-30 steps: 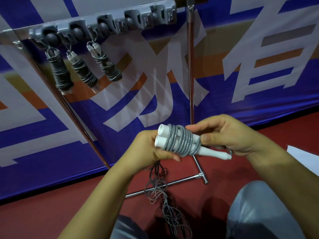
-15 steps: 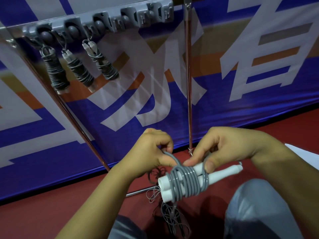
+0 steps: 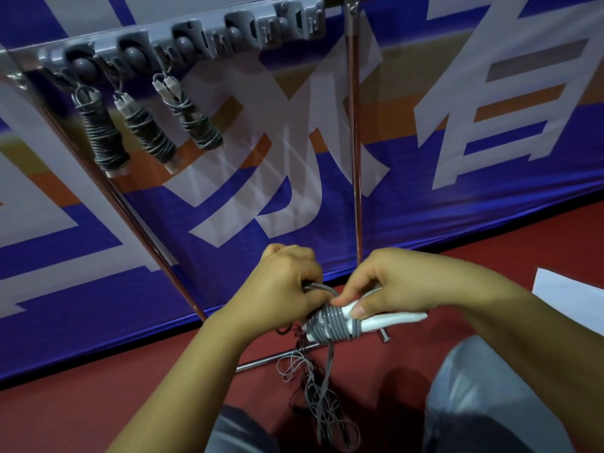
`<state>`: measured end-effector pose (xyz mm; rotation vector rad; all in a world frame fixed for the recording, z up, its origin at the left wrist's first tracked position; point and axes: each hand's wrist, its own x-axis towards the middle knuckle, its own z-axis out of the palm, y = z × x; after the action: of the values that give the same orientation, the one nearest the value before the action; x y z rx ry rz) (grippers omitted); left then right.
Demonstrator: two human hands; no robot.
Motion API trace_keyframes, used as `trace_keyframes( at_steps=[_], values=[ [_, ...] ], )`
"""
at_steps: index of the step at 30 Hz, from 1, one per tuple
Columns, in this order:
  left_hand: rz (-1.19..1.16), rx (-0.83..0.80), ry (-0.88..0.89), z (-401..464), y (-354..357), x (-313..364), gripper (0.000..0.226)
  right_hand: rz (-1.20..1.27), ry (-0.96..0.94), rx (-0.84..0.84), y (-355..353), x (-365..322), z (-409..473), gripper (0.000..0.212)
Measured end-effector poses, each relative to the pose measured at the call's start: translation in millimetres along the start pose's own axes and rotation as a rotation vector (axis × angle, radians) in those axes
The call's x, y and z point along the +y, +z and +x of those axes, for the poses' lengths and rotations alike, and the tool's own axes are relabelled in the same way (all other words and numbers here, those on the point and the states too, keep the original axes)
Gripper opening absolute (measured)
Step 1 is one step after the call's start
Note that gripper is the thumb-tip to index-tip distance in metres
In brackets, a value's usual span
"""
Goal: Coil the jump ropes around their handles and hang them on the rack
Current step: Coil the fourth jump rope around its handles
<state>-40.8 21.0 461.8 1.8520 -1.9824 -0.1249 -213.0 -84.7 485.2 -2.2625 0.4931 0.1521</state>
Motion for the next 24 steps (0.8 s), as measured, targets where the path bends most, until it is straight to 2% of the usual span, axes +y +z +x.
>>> trace_keyframes(
  at_steps=[4,6,10,14,20,24],
  values=[
    [-0.243,0.008,-0.095,-3,-3,3,0.019,0.001,0.02,0.104,4,-2,-4,0.025],
    [-0.283,0.015,-0.113,-6,-3,6,0.016,0.012,0.033,0.185,4,0,-5,0.022],
    [-0.187,0.075,-0.16,-9,5,14,0.042,0.056,0.015,0.268,5,2,-7,0.022],
    [-0.282,0.114,-0.231,-11,4,19,0.043,0.16,-0.005,0.307,7,5,-12,0.023],
    [-0.267,0.186,-0.168,-9,5,24,0.034,0.338,-0.035,0.32,8,8,-11,0.031],
    [-0.383,0.205,-0.123,-12,3,25,0.028,0.463,-0.035,0.304,11,11,-7,0.033]
  ],
)
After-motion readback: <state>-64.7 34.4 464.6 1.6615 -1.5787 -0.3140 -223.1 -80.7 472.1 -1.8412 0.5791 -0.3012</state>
